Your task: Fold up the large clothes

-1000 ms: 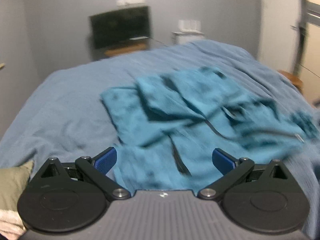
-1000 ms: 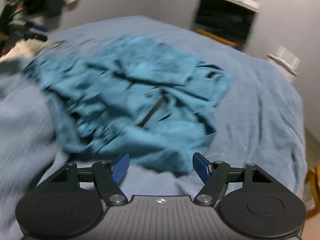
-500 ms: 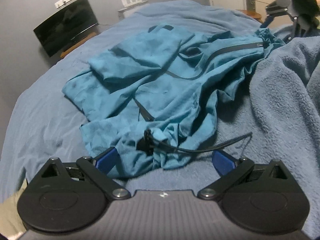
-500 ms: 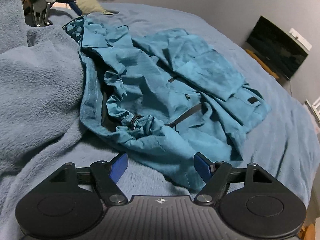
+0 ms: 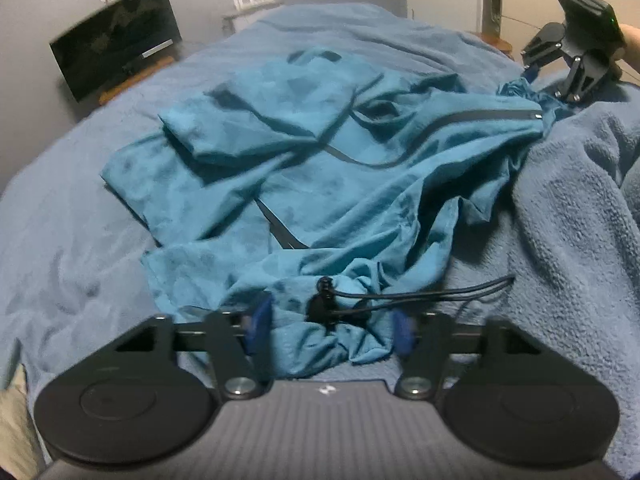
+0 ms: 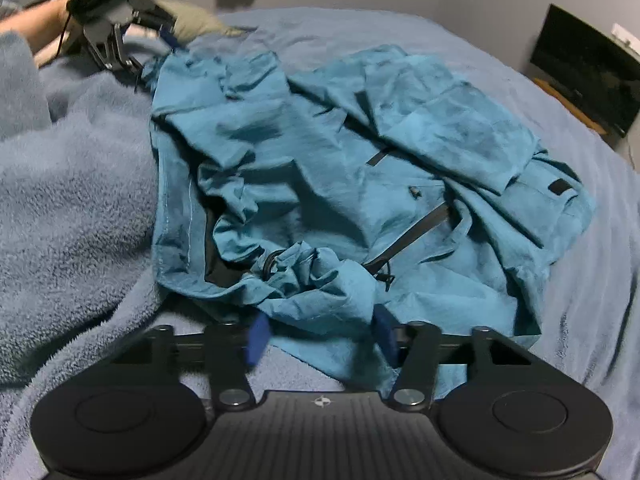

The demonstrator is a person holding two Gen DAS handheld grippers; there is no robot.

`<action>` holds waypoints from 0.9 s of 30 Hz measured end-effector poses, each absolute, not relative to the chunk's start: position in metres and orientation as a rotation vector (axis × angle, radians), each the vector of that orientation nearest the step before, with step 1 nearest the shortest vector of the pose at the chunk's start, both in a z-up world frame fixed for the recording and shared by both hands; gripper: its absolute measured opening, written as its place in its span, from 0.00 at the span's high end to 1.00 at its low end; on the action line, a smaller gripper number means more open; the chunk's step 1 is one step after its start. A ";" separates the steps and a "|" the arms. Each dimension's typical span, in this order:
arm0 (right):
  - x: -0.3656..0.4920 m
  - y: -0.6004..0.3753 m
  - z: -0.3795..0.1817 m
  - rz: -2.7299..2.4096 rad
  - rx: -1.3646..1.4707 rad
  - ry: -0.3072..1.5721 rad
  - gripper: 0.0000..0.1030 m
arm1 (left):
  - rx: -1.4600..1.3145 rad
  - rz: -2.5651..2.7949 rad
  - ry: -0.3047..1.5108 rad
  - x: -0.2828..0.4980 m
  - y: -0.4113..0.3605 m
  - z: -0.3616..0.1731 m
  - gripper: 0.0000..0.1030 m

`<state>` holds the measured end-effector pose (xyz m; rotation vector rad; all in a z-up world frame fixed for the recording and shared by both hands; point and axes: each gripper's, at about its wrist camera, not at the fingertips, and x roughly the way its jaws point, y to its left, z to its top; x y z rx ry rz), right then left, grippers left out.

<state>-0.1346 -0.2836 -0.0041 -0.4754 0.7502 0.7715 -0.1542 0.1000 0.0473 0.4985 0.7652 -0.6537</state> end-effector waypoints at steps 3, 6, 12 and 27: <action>-0.134 -0.301 0.004 0.701 -0.380 0.682 0.72 | 0.544 -0.624 0.696 -0.159 0.095 0.052 0.62; -0.132 -0.314 0.017 0.586 -0.289 0.594 0.76 | 0.513 -0.571 0.626 -0.154 0.094 0.062 0.64; -0.099 -0.315 0.043 0.401 -0.115 0.407 0.79 | 0.275 -0.424 0.536 -0.097 0.102 0.088 0.68; 0.076 -0.321 0.014 0.041 0.257 0.281 0.82 | 0.033 -0.164 0.415 0.066 0.080 0.076 0.65</action>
